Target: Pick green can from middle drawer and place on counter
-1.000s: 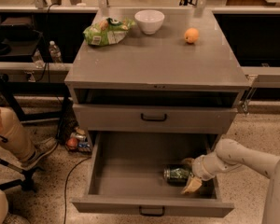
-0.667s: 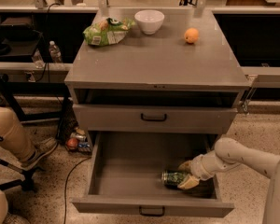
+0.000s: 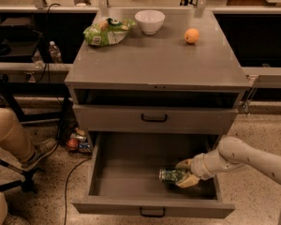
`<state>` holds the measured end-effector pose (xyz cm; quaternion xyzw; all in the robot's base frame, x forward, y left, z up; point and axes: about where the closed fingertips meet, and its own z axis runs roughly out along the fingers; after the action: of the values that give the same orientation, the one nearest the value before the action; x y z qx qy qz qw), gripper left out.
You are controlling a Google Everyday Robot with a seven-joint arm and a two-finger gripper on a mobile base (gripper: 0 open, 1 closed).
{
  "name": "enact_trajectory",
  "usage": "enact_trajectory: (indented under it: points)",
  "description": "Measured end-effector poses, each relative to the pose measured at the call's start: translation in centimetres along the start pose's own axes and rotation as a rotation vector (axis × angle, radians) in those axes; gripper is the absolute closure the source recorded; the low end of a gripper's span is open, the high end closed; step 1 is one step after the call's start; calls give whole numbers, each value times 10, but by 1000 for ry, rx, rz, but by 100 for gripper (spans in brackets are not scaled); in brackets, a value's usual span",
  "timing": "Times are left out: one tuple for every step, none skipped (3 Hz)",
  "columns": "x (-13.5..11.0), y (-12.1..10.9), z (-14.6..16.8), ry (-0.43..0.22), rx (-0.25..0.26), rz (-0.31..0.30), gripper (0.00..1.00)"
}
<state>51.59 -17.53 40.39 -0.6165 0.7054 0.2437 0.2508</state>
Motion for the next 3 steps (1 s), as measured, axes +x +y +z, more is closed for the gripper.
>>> enact_trajectory:
  points:
    - [-36,15,-27,-74,-6,-48,100]
    - [-88,38,-117,-137,9,-112,100]
    - [-90,37,-123,-137,17,-111,100]
